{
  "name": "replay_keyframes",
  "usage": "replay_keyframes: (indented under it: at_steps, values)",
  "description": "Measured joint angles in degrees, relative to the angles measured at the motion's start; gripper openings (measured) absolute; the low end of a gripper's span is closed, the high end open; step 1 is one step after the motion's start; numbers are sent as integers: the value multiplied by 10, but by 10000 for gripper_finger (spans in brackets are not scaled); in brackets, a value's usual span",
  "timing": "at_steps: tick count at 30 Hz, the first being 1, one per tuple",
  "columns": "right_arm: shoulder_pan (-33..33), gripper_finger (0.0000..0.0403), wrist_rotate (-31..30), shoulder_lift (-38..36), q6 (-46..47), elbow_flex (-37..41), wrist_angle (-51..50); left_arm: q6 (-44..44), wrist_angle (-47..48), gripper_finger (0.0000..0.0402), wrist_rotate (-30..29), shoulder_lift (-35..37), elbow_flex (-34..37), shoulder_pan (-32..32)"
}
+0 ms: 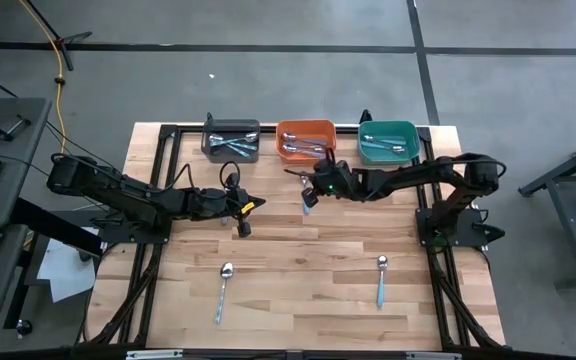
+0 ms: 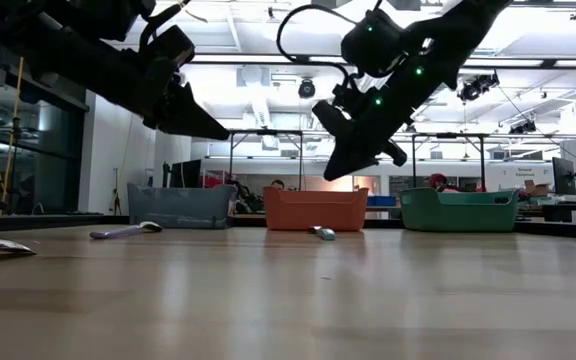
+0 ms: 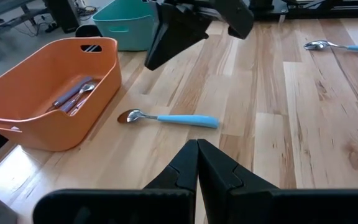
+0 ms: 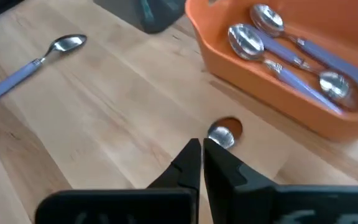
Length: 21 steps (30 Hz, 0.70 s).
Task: Sort silverware by color (type)
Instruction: Put the blue spoon into the green bin
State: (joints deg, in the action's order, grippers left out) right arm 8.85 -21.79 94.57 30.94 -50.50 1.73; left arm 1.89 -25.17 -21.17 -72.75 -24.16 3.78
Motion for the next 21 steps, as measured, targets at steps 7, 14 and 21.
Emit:
replay_keyframes:
  at_steps: [7,14,21]
  values:
    - [-3,78,-2,13,26,0,2,0,1,3,0,0,0,0]
    - [1,168,-1,87,72,0,19,0,-28,3,14,0,5,0]
    - [15,165,8,152,100,-13,52,-5,-139,3,52,0,57,0]
